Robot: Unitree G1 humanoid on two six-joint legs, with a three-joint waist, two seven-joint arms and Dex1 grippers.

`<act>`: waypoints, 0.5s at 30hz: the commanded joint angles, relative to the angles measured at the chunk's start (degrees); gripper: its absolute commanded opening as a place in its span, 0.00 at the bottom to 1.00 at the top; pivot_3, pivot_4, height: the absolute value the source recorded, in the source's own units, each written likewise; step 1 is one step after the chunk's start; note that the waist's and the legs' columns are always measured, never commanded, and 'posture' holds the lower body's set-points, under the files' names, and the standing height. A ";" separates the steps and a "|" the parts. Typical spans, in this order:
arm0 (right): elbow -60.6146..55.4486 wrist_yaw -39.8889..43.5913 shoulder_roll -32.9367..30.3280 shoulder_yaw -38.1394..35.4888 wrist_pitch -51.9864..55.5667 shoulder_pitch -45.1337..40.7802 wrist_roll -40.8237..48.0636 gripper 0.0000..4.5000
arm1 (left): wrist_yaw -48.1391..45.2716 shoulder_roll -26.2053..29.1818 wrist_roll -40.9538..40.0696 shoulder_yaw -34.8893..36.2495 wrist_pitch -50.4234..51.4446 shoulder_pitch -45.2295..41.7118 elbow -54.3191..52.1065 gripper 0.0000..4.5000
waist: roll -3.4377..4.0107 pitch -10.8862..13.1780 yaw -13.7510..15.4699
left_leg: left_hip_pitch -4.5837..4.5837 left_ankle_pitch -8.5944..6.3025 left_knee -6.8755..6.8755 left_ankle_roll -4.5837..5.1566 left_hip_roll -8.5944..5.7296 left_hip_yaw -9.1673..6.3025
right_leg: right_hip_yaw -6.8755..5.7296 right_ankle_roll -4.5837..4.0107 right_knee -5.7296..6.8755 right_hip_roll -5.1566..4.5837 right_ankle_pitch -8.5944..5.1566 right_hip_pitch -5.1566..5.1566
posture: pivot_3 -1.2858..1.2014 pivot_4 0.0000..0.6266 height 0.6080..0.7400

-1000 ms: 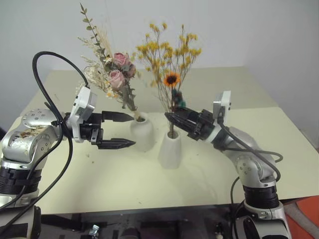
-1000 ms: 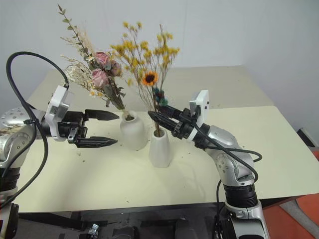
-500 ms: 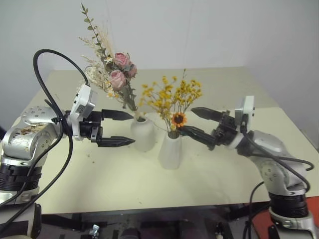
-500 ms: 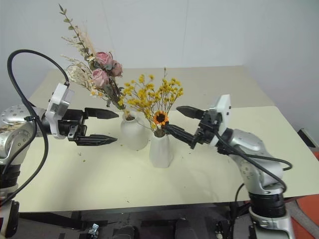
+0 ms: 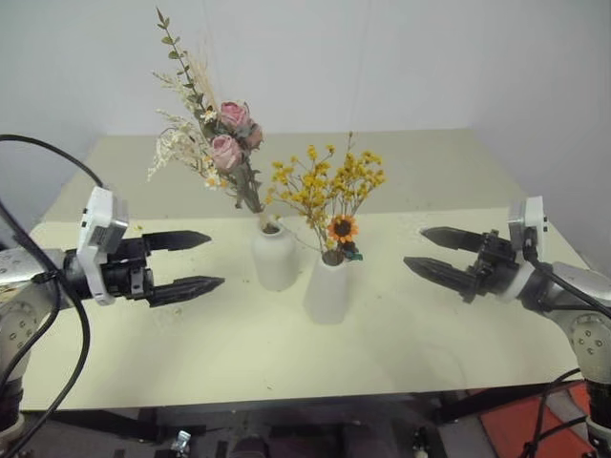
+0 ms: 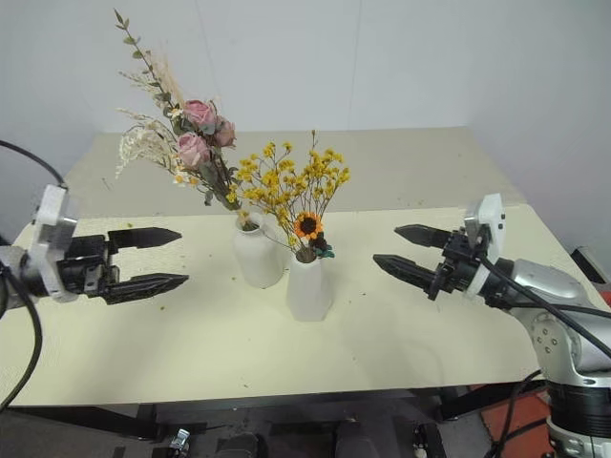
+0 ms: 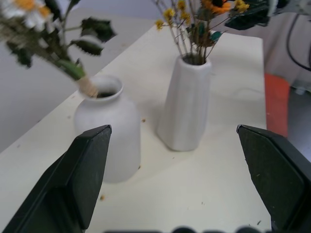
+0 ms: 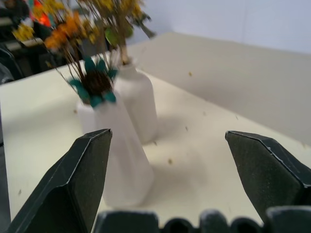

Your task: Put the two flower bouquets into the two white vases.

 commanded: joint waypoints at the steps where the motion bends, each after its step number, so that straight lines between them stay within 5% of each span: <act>1: -0.68 0.67 -2.16 -3.00 -2.35 1.66 -1.56 0.99 | 2.72 -0.26 -2.24 6.02 0.33 3.79 -4.24 1.00 | 0.00 0.00 0.02 | 0.00 0.00 0.00 0.00 0.00 0.01 | 0.00 0.00 -0.01 -0.01 0.00 0.00 | 0.52 0.24 1.00; 15: -8.39 -9.40 3.42 -0.37 -7.98 10.77 -11.48 0.99 | 12.52 -13.09 0.71 7.62 -8.79 17.75 -8.45 1.00 | -0.05 -0.03 0.35 | 0.18 0.00 0.00 -0.01 0.00 0.05 | 0.03 -0.02 -0.02 -0.01 -0.02 0.16 | 0.52 0.24 1.00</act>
